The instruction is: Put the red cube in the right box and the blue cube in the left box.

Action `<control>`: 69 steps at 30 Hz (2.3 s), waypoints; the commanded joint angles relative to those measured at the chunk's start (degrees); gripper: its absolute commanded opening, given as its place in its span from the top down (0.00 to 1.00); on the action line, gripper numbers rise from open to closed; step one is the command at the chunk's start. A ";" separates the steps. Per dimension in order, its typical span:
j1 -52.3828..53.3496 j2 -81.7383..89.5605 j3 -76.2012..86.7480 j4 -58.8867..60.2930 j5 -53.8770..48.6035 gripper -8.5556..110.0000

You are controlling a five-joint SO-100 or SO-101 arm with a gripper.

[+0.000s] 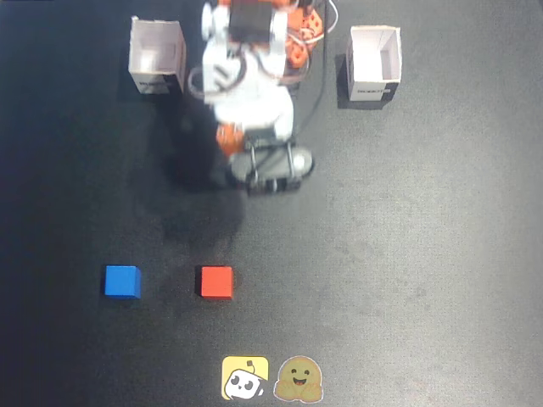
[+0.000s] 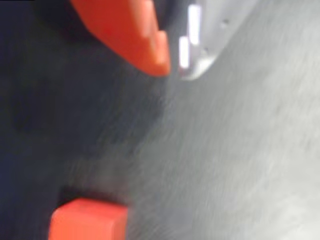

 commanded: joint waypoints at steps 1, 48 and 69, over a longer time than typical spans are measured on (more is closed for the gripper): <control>0.97 -6.94 -7.47 -2.55 -1.14 0.92; 0.88 -50.45 -34.10 -14.41 -5.36 0.71; 1.41 -57.92 -31.11 -22.06 -7.03 0.79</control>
